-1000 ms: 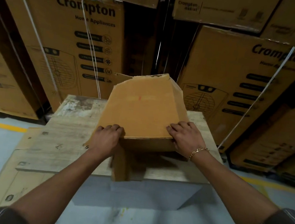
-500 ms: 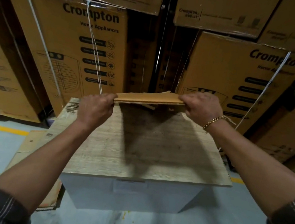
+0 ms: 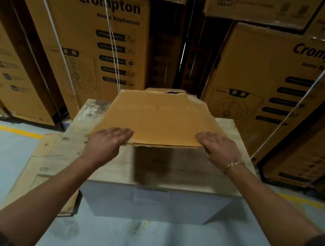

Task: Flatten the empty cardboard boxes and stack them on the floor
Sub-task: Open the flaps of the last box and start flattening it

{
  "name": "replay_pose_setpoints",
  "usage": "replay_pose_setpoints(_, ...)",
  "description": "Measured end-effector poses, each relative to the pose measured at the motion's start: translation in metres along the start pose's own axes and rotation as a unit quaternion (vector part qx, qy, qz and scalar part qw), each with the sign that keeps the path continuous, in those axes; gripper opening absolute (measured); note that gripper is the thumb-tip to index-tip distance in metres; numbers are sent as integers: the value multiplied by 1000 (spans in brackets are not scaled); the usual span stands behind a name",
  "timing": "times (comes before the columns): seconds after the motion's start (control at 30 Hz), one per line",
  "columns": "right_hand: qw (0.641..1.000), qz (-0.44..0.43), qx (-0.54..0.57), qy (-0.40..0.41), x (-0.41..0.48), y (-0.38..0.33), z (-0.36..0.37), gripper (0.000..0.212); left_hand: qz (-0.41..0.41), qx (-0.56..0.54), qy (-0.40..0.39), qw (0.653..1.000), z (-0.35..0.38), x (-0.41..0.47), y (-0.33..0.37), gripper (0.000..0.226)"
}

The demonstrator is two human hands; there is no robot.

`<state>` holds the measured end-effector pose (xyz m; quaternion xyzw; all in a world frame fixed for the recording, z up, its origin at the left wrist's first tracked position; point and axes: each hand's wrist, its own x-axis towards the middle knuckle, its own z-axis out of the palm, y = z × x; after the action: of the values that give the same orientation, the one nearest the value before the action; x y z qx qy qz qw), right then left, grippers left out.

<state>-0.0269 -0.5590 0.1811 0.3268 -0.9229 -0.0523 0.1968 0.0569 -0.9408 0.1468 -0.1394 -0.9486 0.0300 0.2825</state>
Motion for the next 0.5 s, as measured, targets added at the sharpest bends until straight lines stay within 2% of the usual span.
replay_pose_setpoints(0.07,991,13,4,-132,-33,-14,39,57,14,0,-95,995,37,-47,2,76)
replay_pose_setpoints(0.13,973,-7,27,-231,-64,-33,72,64,11,-21,-210,977,66,-87,10,78)
replay_pose_setpoints(0.23,947,-17,52,-318,-97,-65,106,68,-8,-39,-341,939,93,-131,24,78)
replay_pose_setpoints(0.43,922,-3,76,-379,-141,-94,160,82,-6,-22,-381,924,123,-176,40,79)
replay_pose_setpoints(0.5,913,4,100,-395,-149,-97,173,80,-17,-41,-411,910,129,-183,46,80)
